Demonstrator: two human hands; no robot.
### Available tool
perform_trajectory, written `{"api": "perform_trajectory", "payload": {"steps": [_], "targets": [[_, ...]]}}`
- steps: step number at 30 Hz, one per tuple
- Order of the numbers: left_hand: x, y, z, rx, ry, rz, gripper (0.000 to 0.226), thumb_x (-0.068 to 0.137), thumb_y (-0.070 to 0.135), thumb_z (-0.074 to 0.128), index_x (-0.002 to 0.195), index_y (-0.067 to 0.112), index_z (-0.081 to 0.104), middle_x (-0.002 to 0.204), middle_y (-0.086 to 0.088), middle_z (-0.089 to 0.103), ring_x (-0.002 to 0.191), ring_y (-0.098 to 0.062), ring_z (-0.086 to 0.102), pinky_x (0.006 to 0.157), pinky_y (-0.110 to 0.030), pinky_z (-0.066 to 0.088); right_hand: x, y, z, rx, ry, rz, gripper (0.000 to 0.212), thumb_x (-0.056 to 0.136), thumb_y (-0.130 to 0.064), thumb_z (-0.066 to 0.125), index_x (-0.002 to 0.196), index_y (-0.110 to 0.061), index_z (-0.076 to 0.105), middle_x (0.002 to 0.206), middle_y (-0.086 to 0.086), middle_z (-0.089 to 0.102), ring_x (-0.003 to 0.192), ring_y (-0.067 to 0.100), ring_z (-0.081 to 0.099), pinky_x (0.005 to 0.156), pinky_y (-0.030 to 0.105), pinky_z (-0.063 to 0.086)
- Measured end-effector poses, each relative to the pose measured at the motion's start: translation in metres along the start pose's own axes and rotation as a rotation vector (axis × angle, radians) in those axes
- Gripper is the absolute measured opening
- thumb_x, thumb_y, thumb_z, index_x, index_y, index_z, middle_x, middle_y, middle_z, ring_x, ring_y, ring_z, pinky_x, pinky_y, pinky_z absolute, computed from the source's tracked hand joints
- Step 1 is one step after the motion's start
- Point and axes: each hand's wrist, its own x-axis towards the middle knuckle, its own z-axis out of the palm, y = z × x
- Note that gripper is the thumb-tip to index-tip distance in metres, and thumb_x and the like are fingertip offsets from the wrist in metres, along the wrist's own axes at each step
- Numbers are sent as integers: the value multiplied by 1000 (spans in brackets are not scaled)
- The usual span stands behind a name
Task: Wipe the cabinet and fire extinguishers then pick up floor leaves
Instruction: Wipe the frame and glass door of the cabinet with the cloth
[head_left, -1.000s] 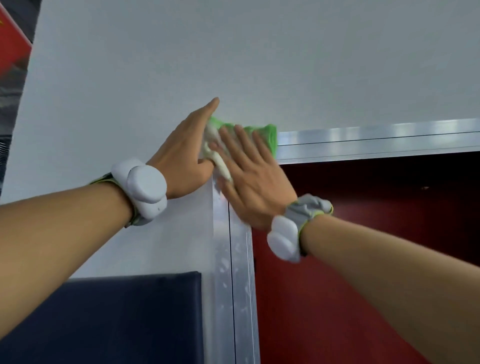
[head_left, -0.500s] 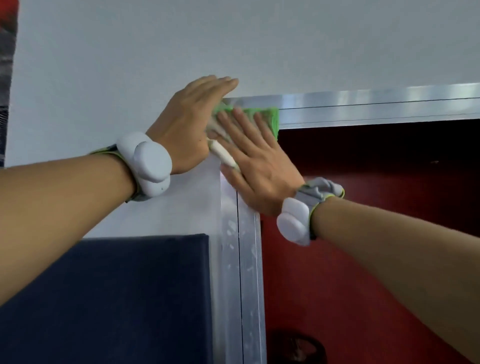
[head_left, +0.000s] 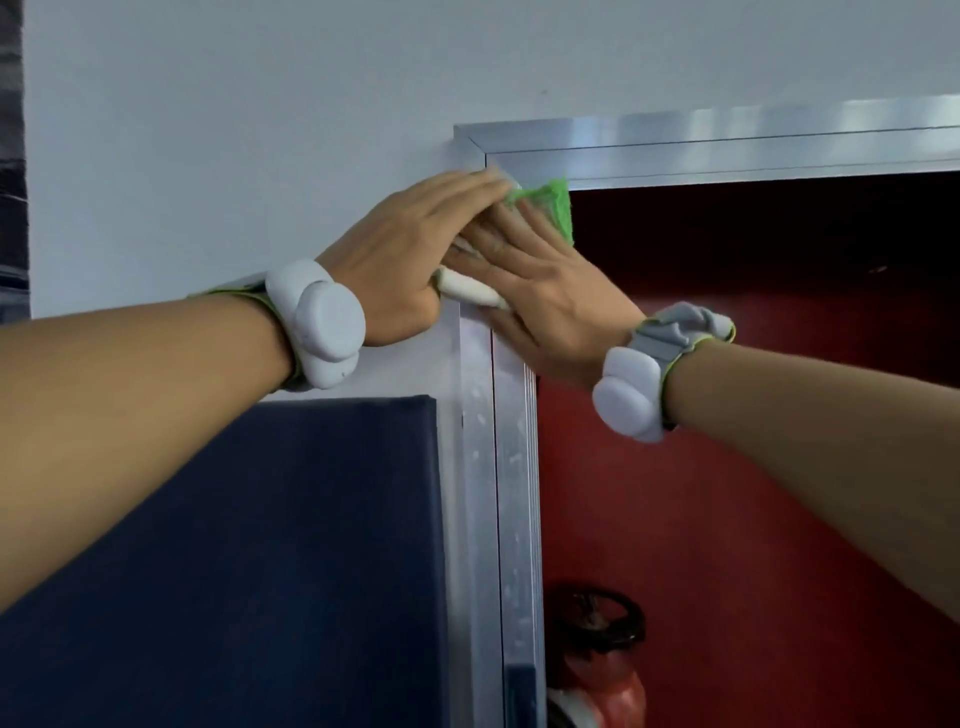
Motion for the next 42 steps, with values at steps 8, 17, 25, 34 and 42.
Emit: {"api": "perform_trajectory", "payload": {"steps": [8,17,25,34,42], "targets": [[-26,13,9,33,-92,63,82,71,14,20,152,9,32,160,-10,30,150,-26,25,124,-38,21,-52,-50,2,-94,-125,-300,44,92,-23,50,133,-13,59,142,8,55,132,31,43,107,49,31],[-30,19,2,-108,-103,-61,80,75,-4,38,153,12,30,159,-6,32,150,-21,24,117,-18,14,-30,-79,-3,225,79,404,26,79,-13,58,104,-8,59,99,11,56,81,36,54,62,49,50],[-32,35,12,45,-187,-106,84,79,-9,45,156,14,21,166,-6,10,155,-23,4,125,-30,6,-98,-126,-1,236,-160,183,18,83,-12,69,99,-12,59,94,7,52,66,27,55,37,37,47],[-43,54,22,-1,-127,-107,74,79,29,30,150,8,37,160,-8,30,150,-25,23,123,-39,23,-69,-122,15,239,239,580,11,79,1,63,89,-4,61,89,14,55,67,32,52,41,37,45],[-82,71,44,164,-242,-8,77,68,2,45,145,9,44,157,-10,34,144,-33,30,118,-44,32,-143,-143,14,287,-188,4,22,78,-2,69,96,-11,62,94,9,56,66,24,54,35,31,44]]}}
